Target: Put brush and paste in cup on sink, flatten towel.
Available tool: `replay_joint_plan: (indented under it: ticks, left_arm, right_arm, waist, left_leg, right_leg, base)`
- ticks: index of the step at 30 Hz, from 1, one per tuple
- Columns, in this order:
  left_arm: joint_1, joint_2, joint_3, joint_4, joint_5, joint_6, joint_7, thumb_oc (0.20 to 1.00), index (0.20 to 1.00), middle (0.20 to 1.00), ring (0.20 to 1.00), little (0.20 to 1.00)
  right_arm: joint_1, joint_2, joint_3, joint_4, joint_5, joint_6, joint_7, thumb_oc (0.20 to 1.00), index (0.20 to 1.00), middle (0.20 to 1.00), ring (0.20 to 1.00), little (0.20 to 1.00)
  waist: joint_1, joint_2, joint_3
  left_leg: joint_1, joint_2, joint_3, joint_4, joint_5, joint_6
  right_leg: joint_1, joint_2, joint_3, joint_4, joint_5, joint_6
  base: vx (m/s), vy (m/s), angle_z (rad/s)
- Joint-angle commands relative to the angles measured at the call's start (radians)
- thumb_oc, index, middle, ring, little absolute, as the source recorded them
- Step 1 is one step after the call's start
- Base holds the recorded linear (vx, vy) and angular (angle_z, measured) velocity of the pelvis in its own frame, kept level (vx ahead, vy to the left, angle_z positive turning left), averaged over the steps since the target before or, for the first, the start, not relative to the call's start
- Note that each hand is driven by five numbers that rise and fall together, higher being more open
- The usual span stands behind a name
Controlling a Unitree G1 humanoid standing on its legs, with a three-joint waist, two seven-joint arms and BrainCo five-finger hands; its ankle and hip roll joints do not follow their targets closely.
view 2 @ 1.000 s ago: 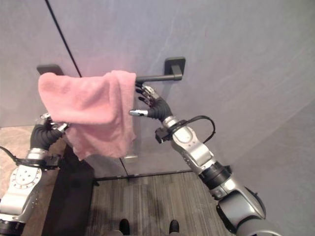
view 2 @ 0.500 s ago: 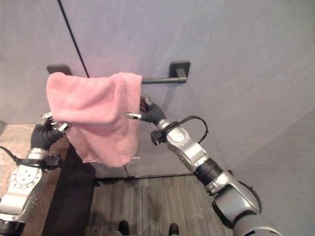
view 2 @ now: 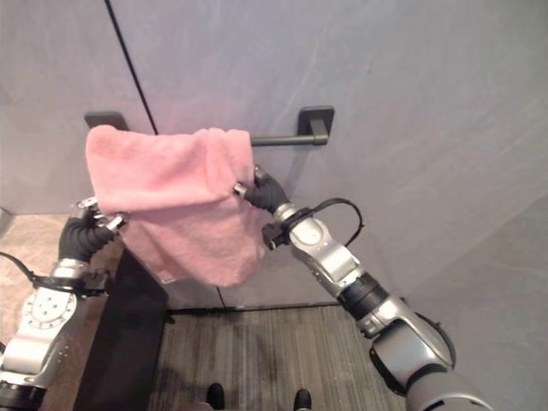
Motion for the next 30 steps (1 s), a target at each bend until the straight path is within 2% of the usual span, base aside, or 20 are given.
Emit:
replay_joint_plan:
  ticks: [1, 2, 4, 5, 8, 10, 11, 13, 17, 19, 21, 23, 30]
  left_arm:
    - [-0.076, -0.014, -0.047, 0.036, -0.080, -0.053, 0.017, 0.200, 0.200, 0.200, 0.200, 0.200]
    - [-0.112, 0.018, -0.046, 0.048, 0.012, -0.036, 0.022, 0.200, 0.200, 0.200, 0.200, 0.200]
    - [-0.130, 0.034, -0.041, 0.033, 0.020, -0.048, 0.034, 0.200, 0.200, 0.200, 0.200, 0.200]
    - [-0.099, -0.002, -0.014, -0.025, -0.090, -0.082, 0.037, 0.200, 0.200, 0.200, 0.200, 0.200]
    - [-0.139, 0.008, -0.011, -0.035, -0.031, -0.081, 0.068, 0.200, 0.200, 0.200, 0.200, 0.200]
    - [-0.132, -0.030, -0.010, -0.056, -0.093, -0.092, 0.081, 0.200, 0.200, 0.200, 0.200, 0.200]
    - [-0.137, -0.049, -0.021, -0.039, -0.081, -0.081, 0.084, 0.200, 0.200, 0.200, 0.200, 0.200]
    - [-0.176, -0.018, -0.028, -0.044, -0.014, -0.079, 0.098, 0.200, 0.200, 0.200, 0.200, 0.200]
    - [-0.160, -0.040, 0.008, -0.079, -0.057, -0.092, 0.113, 0.200, 0.200, 0.200, 0.200, 0.200]
    - [-0.184, -0.019, 0.017, -0.044, -0.015, -0.085, 0.144, 0.200, 0.200, 0.200, 0.200, 0.200]
    - [-0.172, -0.036, 0.028, -0.037, -0.038, -0.081, 0.149, 0.200, 0.200, 0.200, 0.200, 0.200]
    - [-0.187, -0.010, 0.029, -0.015, 0.016, -0.061, 0.151, 0.200, 0.200, 0.200, 0.200, 0.200]
    - [-0.154, 0.016, 0.101, -0.009, 0.039, -0.066, 0.181, 0.200, 0.200, 0.200, 0.200, 0.200]
  right_arm:
    - [0.015, 0.036, -0.135, 0.009, -0.016, -0.094, -0.054, 0.200, 0.200, 0.200, 0.200, 0.200]
    - [0.028, 0.019, -0.128, 0.007, -0.054, -0.083, -0.066, 0.200, 0.200, 0.200, 0.200, 0.200]
    - [0.043, -0.008, -0.165, -0.067, -0.049, -0.086, -0.076, 0.200, 0.200, 0.200, 0.200, 0.200]
    - [0.055, 0.027, -0.225, -0.103, -0.013, -0.131, -0.088, 0.200, 0.200, 0.200, 0.200, 0.200]
    - [0.044, 0.016, -0.207, -0.118, -0.042, -0.138, -0.106, 0.200, 0.200, 0.200, 0.200, 0.200]
    - [0.046, 0.033, -0.219, -0.134, -0.028, -0.140, -0.103, 0.200, 0.200, 0.200, 0.200, 0.200]
    - [0.053, 0.041, -0.208, -0.114, -0.042, -0.136, -0.102, 0.200, 0.200, 0.200, 0.200, 0.200]
    - [0.054, 0.028, -0.202, -0.151, -0.037, -0.137, -0.107, 0.200, 0.200, 0.200, 0.200, 0.200]
    - [0.036, 0.041, -0.228, -0.169, -0.044, -0.157, -0.116, 0.200, 0.200, 0.200, 0.200, 0.200]
    - [-0.001, 0.036, -0.198, -0.173, -0.051, -0.142, -0.121, 0.200, 0.200, 0.200, 0.200, 0.200]
    - [-0.011, 0.044, -0.188, -0.167, -0.055, -0.129, -0.114, 0.200, 0.200, 0.200, 0.200, 0.200]
    - [-0.019, 0.036, -0.166, -0.165, -0.051, -0.118, -0.108, 0.200, 0.200, 0.200, 0.200, 0.200]
    - [-0.080, 0.032, -0.153, -0.140, -0.054, -0.104, -0.108, 0.200, 0.200, 0.200, 0.200, 0.200]
  waist:
    - [-0.020, -0.051, -0.012]
    - [-0.022, -0.047, -0.015]
    - [-0.024, -0.041, -0.013]
    - [-0.025, -0.039, -0.014]
    - [-0.030, -0.041, -0.016]
    - [-0.030, -0.039, -0.016]
    - [-0.032, -0.039, -0.017]
    - [-0.035, -0.032, -0.017]
    - [-0.032, -0.028, -0.018]
    - [-0.032, -0.026, -0.020]
    - [-0.030, -0.025, -0.020]
    - [-0.031, -0.022, -0.023]
    - [-0.019, -0.025, -0.021]
  left_leg:
    - [0.046, -0.041, 0.009, 0.013, -0.094, 0.047]
    - [0.047, -0.040, 0.011, 0.013, -0.094, 0.045]
    - [0.047, -0.039, 0.012, 0.013, -0.093, 0.045]
    - [0.050, -0.042, 0.012, 0.013, -0.098, 0.049]
    - [0.056, -0.040, 0.017, 0.013, -0.100, 0.048]
    - [0.057, -0.041, 0.019, 0.013, -0.101, 0.049]
    - [0.059, -0.041, 0.021, 0.013, -0.101, 0.049]
    - [0.062, -0.039, 0.022, 0.013, -0.101, 0.048]
    - [0.067, -0.040, 0.022, 0.013, -0.104, 0.049]
    - [0.072, -0.038, 0.027, 0.013, -0.105, 0.048]
    - [0.074, -0.037, 0.030, 0.013, -0.105, 0.048]
    - [0.074, -0.036, 0.030, 0.013, -0.104, 0.047]
    - [0.076, -0.035, 0.026, 0.013, -0.104, 0.046]
  right_leg:
    - [0.003, -0.119, 0.000, -0.002, 0.069, 0.080]
    - [0.002, -0.117, 0.003, -0.002, 0.069, 0.080]
    - [0.001, -0.117, 0.005, -0.002, 0.068, 0.080]
    - [-0.001, -0.119, 0.009, -0.002, 0.067, 0.082]
    - [0.000, -0.119, 0.014, -0.002, 0.067, 0.082]
    - [0.000, -0.119, 0.015, -0.002, 0.067, 0.084]
    - [0.001, -0.119, 0.015, -0.002, 0.067, 0.083]
    - [0.003, -0.118, 0.017, -0.002, 0.064, 0.081]
    - [0.005, -0.118, 0.017, -0.002, 0.061, 0.083]
    - [0.007, -0.116, 0.020, -0.002, 0.059, 0.082]
    - [0.008, -0.115, 0.022, -0.002, 0.058, 0.081]
    - [0.007, -0.111, 0.024, -0.002, 0.057, 0.079]
    - [0.009, -0.109, 0.020, -0.002, 0.054, 0.078]
  base:
    - [0.00, 0.000, 0.00]
    - [0.00, 0.000, 0.00]
    - [0.01, 0.012, -0.02]
    - [0.00, 0.000, 0.00]
    - [0.01, -0.006, -0.12]
    - [0.01, -0.013, -0.09]
    - [0.00, -0.011, -0.04]
    - [0.01, -0.015, -0.04]
    - [0.00, 0.000, 0.00]
    - [0.00, 0.000, 0.00]
    - [0.00, 0.000, 0.00]
    - [0.00, 0.000, 0.00]
    - [0.00, 0.000, 0.00]
